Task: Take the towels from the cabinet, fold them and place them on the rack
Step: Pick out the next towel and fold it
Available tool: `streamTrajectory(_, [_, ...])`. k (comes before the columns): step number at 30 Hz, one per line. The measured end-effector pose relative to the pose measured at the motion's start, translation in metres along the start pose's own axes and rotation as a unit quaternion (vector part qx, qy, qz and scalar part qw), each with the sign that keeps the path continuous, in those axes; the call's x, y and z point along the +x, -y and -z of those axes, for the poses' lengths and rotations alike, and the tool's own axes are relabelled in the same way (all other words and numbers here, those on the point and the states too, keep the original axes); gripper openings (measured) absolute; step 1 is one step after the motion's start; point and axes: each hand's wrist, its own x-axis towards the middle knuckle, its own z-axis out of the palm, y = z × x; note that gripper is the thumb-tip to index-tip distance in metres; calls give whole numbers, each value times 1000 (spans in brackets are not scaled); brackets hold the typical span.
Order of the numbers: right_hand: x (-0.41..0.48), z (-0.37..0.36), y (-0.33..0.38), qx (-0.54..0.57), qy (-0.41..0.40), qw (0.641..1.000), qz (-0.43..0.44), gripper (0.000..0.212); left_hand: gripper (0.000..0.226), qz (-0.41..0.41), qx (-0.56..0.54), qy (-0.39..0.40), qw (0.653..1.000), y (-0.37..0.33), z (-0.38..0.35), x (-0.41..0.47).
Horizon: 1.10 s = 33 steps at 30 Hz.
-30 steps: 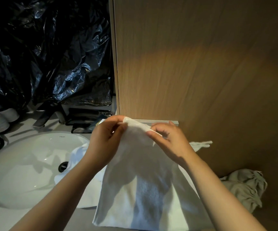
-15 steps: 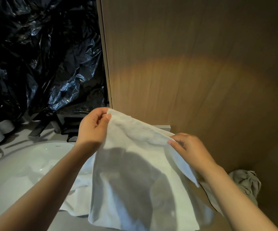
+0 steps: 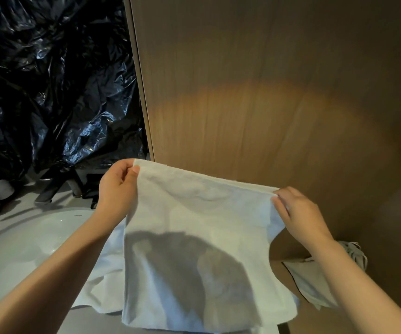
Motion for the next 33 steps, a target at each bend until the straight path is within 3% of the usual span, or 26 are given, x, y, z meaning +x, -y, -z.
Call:
streamTrajectory(6, [39,61,14,-52,-131,989,40,10,12,-26,5,-50,998,-18,1,14])
streamTrajectory(16, [49,135,36,-110,-54,986,116,10,9,-75,6,-126,989,-40,15,52])
streamTrajectory(20, [41,141,39,-93,-84,983,134,18,9,-63,-1,-131,989,-40,12,53])
streamTrajectory(24, [37,139,33,-72,-113,985,112,19,9,-76,-18,-121,990,-48,11,51])
streamTrajectory(28, [35,127,27,-99,-130,983,83,42,10,-88,-46,-116,988,-60,8,48])
streamTrajectory(33, [30,118,19,-110,-137,983,53,44,12,-117,-68,-109,985,-74,12,45])
